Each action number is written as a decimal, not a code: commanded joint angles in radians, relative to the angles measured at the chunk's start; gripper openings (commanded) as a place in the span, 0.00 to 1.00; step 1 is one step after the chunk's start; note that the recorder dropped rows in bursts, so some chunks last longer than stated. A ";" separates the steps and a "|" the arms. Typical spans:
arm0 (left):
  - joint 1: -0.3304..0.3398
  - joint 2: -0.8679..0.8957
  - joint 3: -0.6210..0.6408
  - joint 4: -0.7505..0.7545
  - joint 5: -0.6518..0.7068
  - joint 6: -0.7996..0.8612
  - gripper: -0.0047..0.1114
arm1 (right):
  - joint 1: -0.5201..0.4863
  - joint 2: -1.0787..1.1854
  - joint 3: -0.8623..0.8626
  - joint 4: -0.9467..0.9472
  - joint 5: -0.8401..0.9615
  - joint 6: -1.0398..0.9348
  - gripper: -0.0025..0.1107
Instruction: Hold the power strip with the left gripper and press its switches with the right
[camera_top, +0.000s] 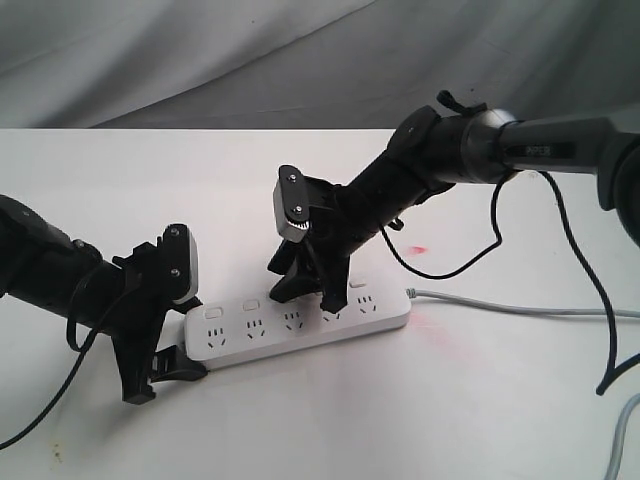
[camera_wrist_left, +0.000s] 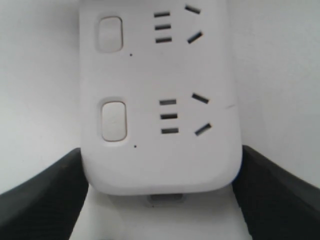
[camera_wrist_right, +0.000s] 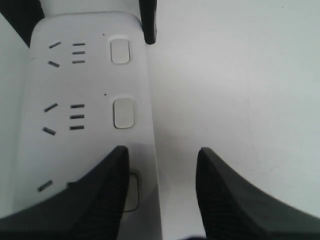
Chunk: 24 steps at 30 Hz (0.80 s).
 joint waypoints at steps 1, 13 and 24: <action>-0.005 0.003 -0.003 0.009 -0.034 0.013 0.53 | -0.009 0.048 0.016 -0.131 -0.024 -0.011 0.39; -0.005 0.003 -0.003 0.009 -0.034 0.013 0.53 | -0.009 -0.047 0.016 -0.013 -0.016 -0.011 0.39; -0.005 0.003 -0.003 0.009 -0.034 0.013 0.53 | -0.047 -0.149 0.016 -0.073 0.008 0.072 0.39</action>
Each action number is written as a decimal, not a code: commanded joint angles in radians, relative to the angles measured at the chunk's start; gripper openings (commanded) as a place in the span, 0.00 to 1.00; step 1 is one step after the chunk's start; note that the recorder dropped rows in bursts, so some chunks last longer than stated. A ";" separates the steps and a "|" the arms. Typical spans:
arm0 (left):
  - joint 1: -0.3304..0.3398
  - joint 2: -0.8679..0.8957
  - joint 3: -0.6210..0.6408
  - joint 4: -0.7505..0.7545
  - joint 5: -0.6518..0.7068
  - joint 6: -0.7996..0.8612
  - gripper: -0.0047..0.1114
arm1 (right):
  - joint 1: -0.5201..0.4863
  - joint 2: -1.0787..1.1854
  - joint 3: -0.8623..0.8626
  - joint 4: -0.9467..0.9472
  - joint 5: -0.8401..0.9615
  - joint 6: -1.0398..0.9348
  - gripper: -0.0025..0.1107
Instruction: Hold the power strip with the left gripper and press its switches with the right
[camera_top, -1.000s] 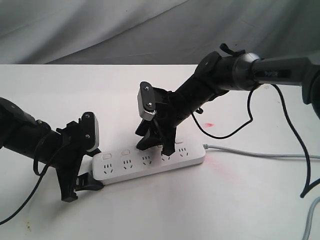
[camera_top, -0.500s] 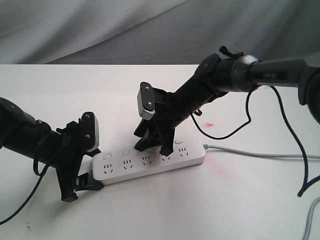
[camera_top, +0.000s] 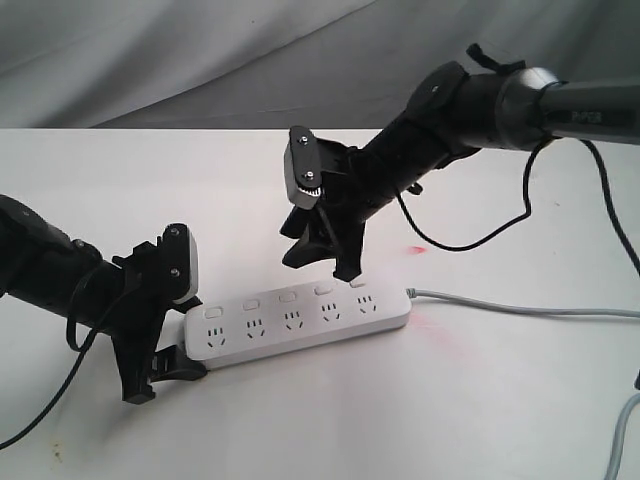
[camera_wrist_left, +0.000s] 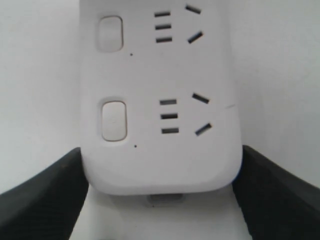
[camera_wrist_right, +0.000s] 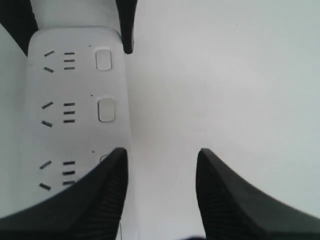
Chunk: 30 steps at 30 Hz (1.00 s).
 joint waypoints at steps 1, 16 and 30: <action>-0.005 0.003 -0.003 0.009 -0.034 0.011 0.53 | -0.027 -0.024 0.004 -0.027 0.024 0.030 0.39; -0.005 0.003 -0.003 0.009 -0.034 0.011 0.53 | -0.057 -0.020 0.114 0.002 -0.061 -0.010 0.39; -0.005 0.003 -0.003 0.009 -0.034 0.011 0.53 | -0.052 0.007 0.116 0.018 -0.080 -0.010 0.39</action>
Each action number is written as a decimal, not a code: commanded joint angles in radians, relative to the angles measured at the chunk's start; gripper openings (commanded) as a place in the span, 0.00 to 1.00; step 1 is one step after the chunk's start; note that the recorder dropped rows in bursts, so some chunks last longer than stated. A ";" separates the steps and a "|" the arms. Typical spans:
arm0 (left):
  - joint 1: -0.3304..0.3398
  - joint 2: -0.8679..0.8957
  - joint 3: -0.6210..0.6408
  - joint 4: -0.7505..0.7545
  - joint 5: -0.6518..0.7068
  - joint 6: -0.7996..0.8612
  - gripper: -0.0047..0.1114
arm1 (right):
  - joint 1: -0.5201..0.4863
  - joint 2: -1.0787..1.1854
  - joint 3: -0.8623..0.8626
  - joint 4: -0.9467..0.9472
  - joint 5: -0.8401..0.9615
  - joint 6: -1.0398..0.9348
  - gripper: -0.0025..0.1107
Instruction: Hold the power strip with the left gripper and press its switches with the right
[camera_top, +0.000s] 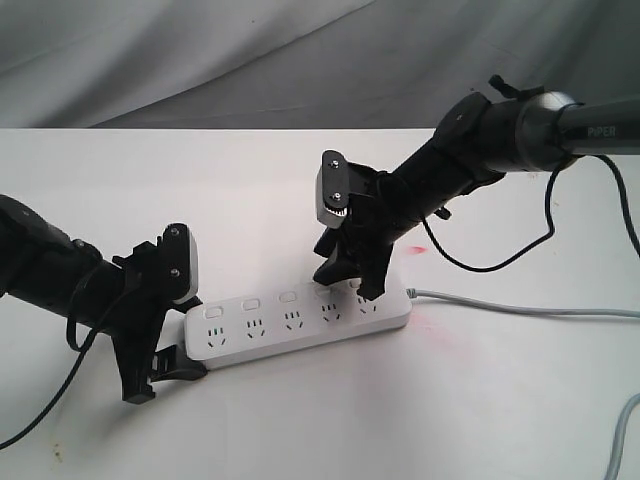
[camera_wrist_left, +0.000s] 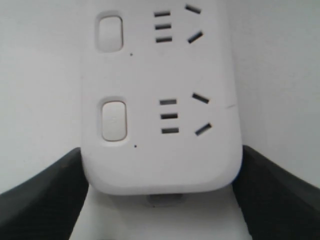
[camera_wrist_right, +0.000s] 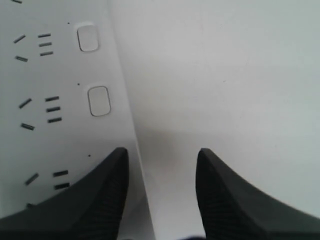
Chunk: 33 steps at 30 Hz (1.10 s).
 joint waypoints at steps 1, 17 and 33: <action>-0.005 0.003 -0.003 0.009 -0.034 0.009 0.53 | -0.001 -0.001 0.005 0.004 -0.001 -0.005 0.39; -0.005 0.003 -0.003 0.009 -0.034 0.009 0.53 | -0.001 -0.001 0.045 -0.002 0.010 -0.032 0.39; -0.005 0.003 -0.003 0.009 -0.034 0.009 0.53 | -0.001 0.051 0.045 0.017 -0.024 -0.032 0.39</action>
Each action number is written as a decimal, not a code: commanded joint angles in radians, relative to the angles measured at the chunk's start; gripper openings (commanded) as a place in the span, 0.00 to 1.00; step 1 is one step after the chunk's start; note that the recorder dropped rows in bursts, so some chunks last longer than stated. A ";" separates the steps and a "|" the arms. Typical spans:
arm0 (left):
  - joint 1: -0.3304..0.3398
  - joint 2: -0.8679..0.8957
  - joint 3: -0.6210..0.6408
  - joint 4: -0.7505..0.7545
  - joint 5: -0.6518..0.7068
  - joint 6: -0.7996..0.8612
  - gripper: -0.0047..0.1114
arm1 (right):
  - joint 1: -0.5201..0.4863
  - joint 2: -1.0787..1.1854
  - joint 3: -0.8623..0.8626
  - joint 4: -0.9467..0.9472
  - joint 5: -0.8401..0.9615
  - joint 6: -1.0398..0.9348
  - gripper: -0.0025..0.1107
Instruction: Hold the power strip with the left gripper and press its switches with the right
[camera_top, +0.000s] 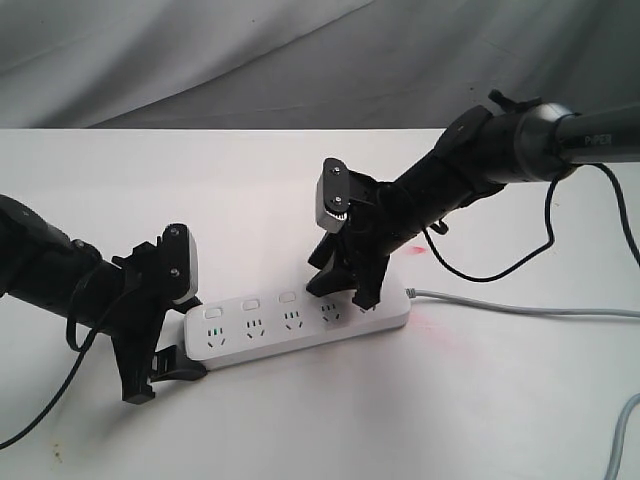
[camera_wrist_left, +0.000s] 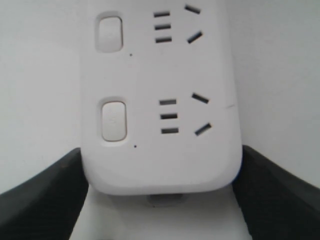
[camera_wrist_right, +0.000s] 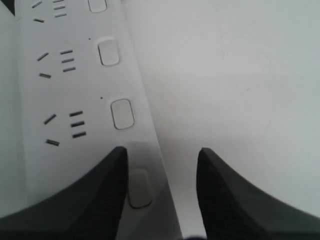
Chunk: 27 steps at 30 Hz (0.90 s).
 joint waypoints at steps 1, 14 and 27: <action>-0.005 0.003 -0.003 0.009 -0.034 0.009 0.53 | -0.001 0.034 0.011 -0.049 -0.048 -0.015 0.39; -0.005 0.003 -0.003 0.009 -0.034 0.009 0.53 | -0.026 0.034 0.011 -0.070 -0.071 -0.012 0.39; -0.005 0.003 -0.003 0.009 -0.034 0.009 0.53 | -0.023 0.020 0.005 0.036 -0.070 -0.012 0.39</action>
